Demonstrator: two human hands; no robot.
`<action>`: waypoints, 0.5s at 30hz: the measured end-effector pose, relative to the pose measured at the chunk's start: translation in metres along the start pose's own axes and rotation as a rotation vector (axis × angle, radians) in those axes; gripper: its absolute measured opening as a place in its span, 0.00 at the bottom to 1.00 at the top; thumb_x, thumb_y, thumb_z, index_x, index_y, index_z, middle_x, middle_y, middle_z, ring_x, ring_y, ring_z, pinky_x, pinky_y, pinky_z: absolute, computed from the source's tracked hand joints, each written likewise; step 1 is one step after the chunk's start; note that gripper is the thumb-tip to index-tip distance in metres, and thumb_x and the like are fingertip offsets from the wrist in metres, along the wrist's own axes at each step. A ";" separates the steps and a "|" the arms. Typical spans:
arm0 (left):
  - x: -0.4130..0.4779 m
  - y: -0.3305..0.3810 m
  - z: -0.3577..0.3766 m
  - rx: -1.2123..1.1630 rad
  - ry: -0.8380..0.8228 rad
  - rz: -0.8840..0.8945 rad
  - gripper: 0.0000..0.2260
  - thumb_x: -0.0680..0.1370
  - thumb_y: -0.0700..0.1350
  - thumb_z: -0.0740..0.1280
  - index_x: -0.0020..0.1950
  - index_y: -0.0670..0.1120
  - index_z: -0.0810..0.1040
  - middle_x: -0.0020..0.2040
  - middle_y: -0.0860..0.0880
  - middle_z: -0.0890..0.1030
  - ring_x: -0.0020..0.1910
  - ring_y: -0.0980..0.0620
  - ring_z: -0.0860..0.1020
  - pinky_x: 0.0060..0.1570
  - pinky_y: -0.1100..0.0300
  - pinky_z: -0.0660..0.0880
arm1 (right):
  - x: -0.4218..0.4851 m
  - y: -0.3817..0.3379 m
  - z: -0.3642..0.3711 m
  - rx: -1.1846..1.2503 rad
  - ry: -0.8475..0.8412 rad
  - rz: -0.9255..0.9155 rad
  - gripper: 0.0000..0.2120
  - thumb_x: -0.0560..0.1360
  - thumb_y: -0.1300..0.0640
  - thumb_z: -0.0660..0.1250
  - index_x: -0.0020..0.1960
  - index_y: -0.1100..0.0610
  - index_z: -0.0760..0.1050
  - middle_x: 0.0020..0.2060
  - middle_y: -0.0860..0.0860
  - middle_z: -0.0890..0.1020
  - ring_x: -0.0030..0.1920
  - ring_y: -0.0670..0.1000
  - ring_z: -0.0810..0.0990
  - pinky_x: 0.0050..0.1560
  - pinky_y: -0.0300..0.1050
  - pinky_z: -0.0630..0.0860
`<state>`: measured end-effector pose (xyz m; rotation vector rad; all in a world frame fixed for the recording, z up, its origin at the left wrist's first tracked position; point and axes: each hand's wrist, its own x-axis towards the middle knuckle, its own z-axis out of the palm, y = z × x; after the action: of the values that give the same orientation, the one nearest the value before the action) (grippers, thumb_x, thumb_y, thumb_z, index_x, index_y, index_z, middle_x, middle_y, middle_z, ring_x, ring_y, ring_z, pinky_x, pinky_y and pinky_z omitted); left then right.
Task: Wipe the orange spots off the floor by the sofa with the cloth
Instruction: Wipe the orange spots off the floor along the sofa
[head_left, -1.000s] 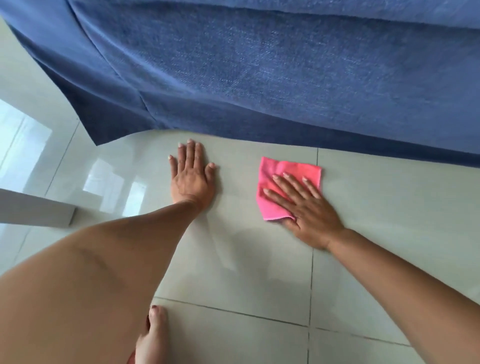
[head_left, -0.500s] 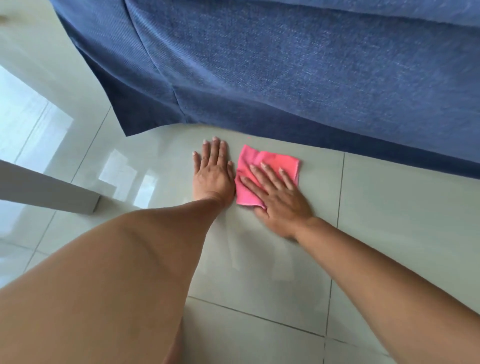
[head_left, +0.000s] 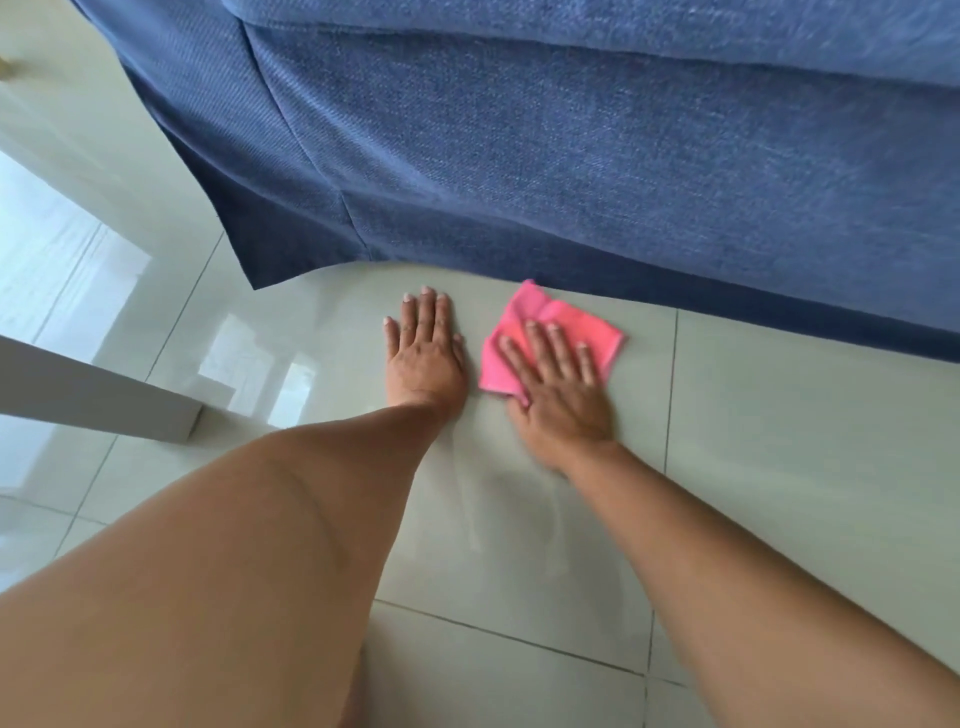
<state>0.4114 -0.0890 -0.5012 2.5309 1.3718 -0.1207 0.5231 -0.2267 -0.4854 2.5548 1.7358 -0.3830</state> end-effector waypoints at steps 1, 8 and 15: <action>0.000 0.001 -0.002 0.002 -0.011 0.000 0.26 0.83 0.49 0.44 0.81 0.45 0.46 0.81 0.47 0.46 0.80 0.46 0.42 0.77 0.47 0.39 | -0.009 -0.004 0.005 -0.013 -0.001 -0.091 0.33 0.75 0.43 0.44 0.79 0.44 0.46 0.80 0.51 0.50 0.79 0.56 0.48 0.77 0.59 0.44; 0.002 0.007 -0.051 0.135 -0.290 -0.023 0.28 0.82 0.41 0.49 0.81 0.50 0.42 0.81 0.51 0.42 0.80 0.48 0.44 0.77 0.47 0.51 | -0.086 0.035 0.018 -0.002 -0.027 -0.264 0.29 0.77 0.40 0.50 0.78 0.42 0.55 0.78 0.48 0.56 0.78 0.53 0.53 0.74 0.56 0.49; -0.034 0.043 -0.118 0.182 -0.697 -0.021 0.20 0.82 0.40 0.55 0.74 0.41 0.69 0.73 0.42 0.70 0.70 0.41 0.70 0.68 0.51 0.68 | -0.125 0.053 -0.042 0.355 -0.198 0.250 0.26 0.79 0.43 0.45 0.74 0.43 0.64 0.77 0.43 0.59 0.77 0.47 0.57 0.74 0.46 0.54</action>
<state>0.4228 -0.1074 -0.3735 2.2518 1.1235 -1.0576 0.5365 -0.3536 -0.4236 2.8002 1.3637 -0.9682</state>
